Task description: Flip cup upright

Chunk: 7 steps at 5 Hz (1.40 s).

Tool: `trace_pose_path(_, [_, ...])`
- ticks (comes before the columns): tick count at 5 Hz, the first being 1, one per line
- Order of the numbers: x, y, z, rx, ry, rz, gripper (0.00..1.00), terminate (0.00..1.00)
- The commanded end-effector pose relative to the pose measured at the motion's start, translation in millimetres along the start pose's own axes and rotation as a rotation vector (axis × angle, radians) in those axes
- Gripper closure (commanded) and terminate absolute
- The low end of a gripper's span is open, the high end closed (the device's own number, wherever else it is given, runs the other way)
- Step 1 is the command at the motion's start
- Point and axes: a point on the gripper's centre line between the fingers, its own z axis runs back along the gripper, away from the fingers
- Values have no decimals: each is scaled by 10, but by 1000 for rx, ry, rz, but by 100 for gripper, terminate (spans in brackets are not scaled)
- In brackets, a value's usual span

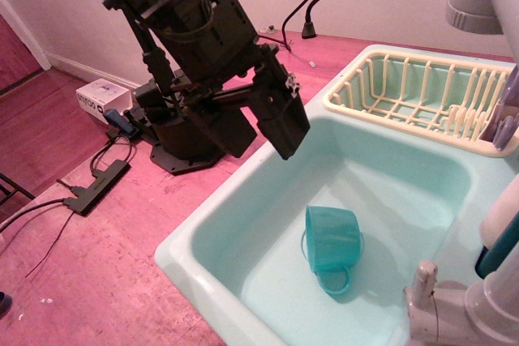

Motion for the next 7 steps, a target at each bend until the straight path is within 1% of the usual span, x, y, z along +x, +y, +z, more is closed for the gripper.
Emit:
trace_pose_path(1, [0, 0, 0, 0, 0, 0, 0, 0])
trace_pose_path(2, [-144, -17, -205, -46, -15, 59, 0, 0])
trace_pose_path(3, [-300, -56, -455, -71, 2, 88, 0, 0])
trace_pose_path(4, [-374, -42, -594, -59, 15, 103, 0, 0])
trace_pose_path(5, [-413, -8, -765, -72, 20, 140, 0, 0])
trace_pose_path(6, [-358, 1, -900, -85, 19, 152, 0, 0])
trace_pose_path(7, [-220, -25, -1055, -80, 13, 129, 0, 0])
